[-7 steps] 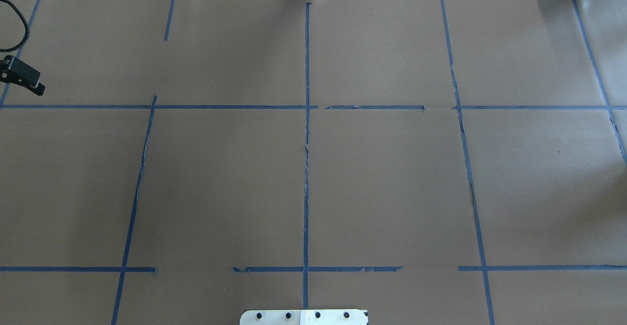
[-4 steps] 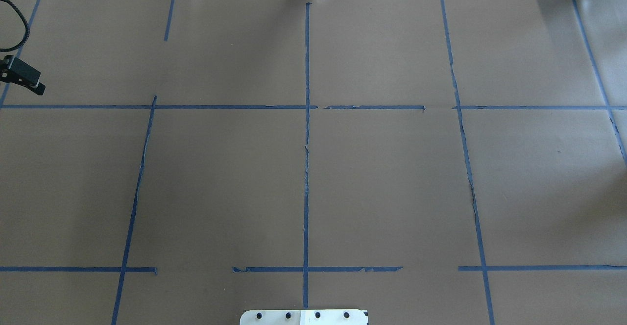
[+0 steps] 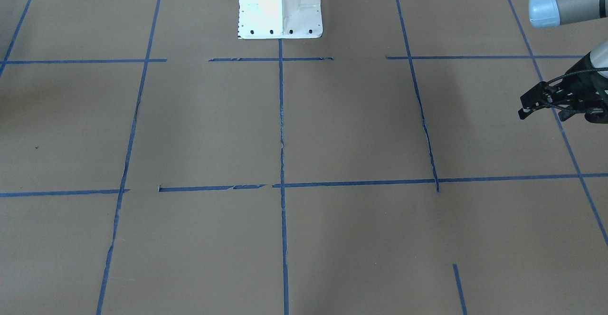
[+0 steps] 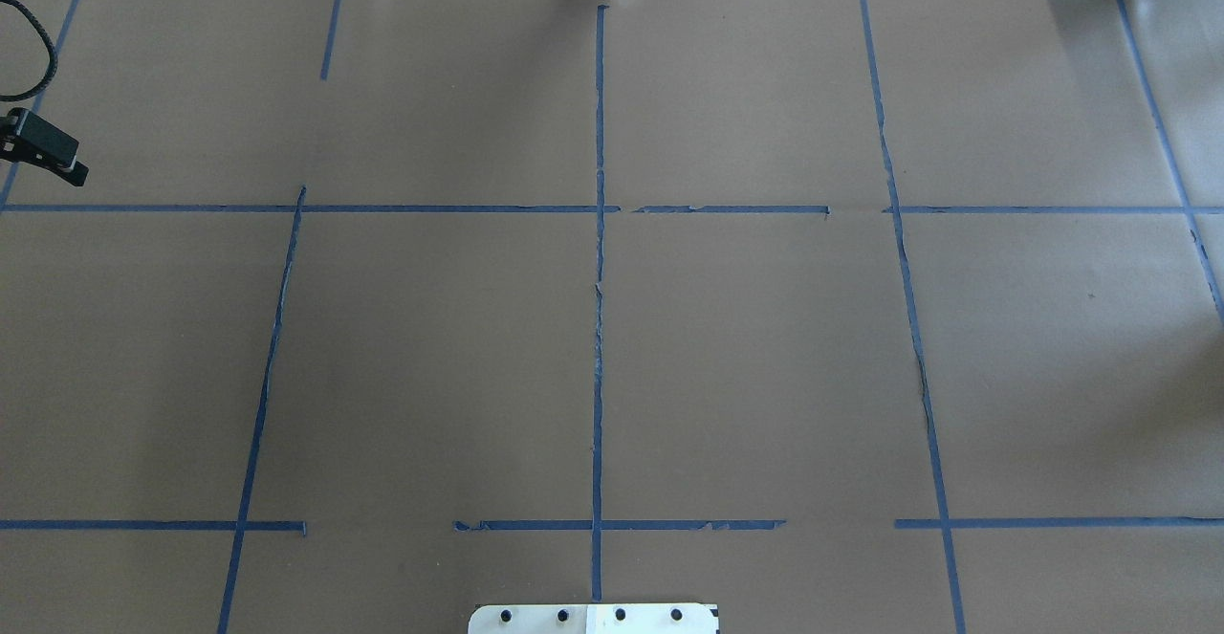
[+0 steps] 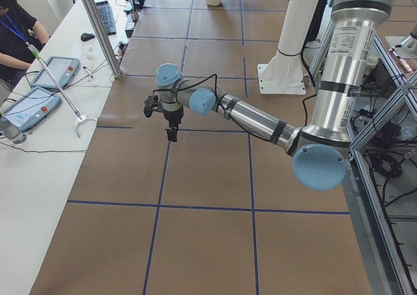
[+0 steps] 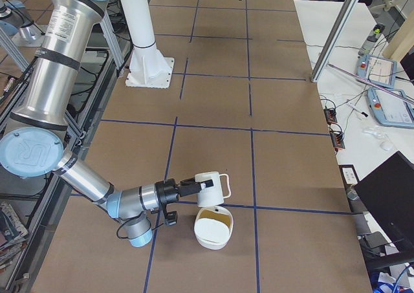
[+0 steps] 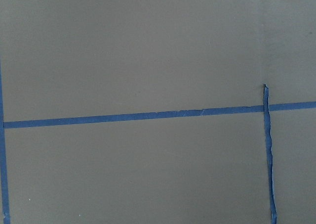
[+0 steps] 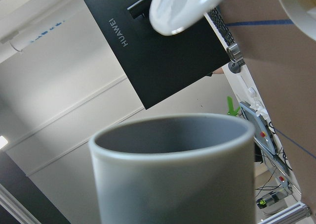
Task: Left arm hands cup to right arm to dump lemon
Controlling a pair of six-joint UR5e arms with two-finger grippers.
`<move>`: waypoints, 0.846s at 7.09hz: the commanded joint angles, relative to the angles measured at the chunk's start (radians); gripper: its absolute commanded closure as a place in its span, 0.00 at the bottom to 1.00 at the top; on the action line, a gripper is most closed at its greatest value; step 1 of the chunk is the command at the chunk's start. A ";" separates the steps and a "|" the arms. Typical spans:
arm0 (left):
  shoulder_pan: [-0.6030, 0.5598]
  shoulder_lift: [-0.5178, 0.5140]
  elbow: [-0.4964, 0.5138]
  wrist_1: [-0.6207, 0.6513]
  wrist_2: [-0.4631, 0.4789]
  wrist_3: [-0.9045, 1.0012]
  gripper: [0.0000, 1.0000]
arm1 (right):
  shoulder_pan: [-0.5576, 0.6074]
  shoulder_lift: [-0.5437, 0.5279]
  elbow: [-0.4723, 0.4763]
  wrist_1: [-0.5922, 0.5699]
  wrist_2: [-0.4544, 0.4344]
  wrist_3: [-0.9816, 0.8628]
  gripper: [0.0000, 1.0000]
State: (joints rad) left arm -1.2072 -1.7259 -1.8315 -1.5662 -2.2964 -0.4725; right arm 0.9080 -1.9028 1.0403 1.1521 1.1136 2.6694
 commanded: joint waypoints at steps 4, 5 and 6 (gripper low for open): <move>-0.002 0.002 0.000 0.000 -0.002 0.000 0.00 | 0.034 -0.009 0.038 -0.099 0.146 -0.472 0.81; 0.000 0.002 0.000 0.000 -0.003 0.000 0.00 | 0.085 -0.009 0.082 -0.154 0.210 -0.538 0.82; 0.000 0.003 0.001 0.000 -0.003 0.000 0.00 | 0.223 0.001 0.162 -0.272 0.353 -0.580 0.82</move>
State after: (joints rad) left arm -1.2077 -1.7240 -1.8314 -1.5662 -2.2989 -0.4725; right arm 1.0059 -1.9092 1.1226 0.9952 1.3304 2.1559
